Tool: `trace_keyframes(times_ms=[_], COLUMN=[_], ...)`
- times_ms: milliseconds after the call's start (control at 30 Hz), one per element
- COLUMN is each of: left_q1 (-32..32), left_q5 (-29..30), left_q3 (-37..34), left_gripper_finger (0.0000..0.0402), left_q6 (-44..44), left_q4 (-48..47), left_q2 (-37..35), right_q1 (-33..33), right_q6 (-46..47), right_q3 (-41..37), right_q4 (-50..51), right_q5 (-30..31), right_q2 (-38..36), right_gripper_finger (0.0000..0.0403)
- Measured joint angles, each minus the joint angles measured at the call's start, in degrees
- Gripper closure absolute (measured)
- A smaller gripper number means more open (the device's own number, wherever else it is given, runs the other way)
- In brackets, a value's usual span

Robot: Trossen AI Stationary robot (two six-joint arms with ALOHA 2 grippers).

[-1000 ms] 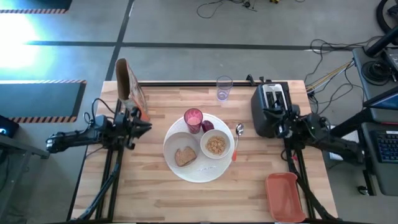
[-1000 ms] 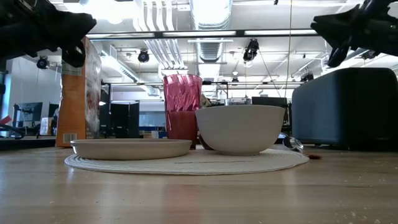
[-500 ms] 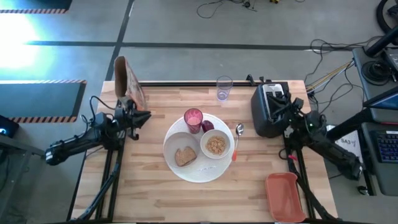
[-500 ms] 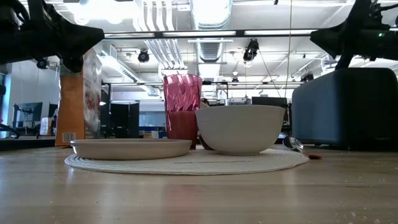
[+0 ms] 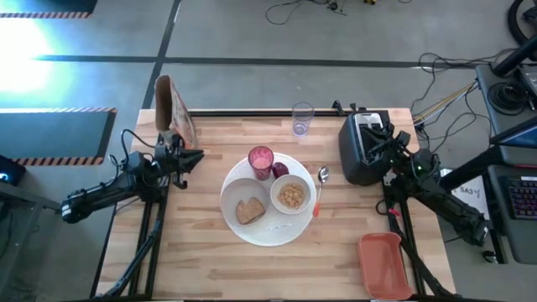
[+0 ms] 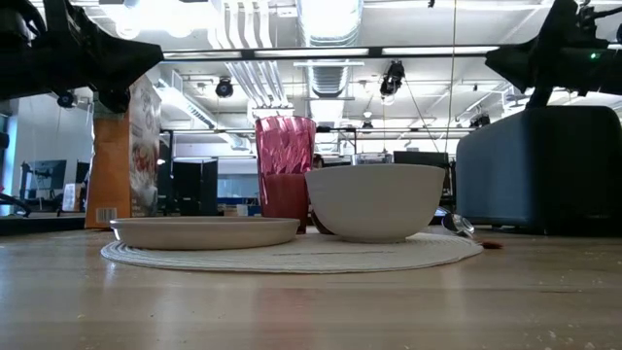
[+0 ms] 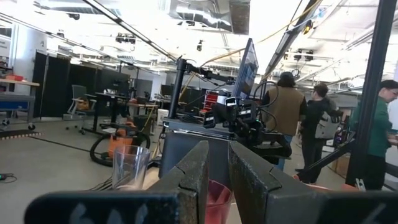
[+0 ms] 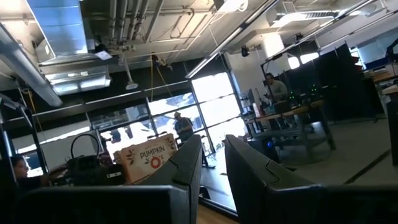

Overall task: Arrange a breakfast setting
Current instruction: Return to Home Position

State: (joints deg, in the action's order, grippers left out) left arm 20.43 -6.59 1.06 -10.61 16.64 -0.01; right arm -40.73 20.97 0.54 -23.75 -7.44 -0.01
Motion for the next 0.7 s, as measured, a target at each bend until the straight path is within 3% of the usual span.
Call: trace_keyframes(times_ms=[700], left_q1=[0.02], left_q5=[0.0], left_q3=[0.0], left_gripper_finger=[0.0357], left_q6=[0.0], left_q4=[0.02], left_q2=[0.0], right_q1=[0.09], right_q6=[0.0], right_q3=[0.0], right_q4=[-0.07], right_q5=[-0.02], right_q2=[1.6], right_gripper_finger=[0.0342])
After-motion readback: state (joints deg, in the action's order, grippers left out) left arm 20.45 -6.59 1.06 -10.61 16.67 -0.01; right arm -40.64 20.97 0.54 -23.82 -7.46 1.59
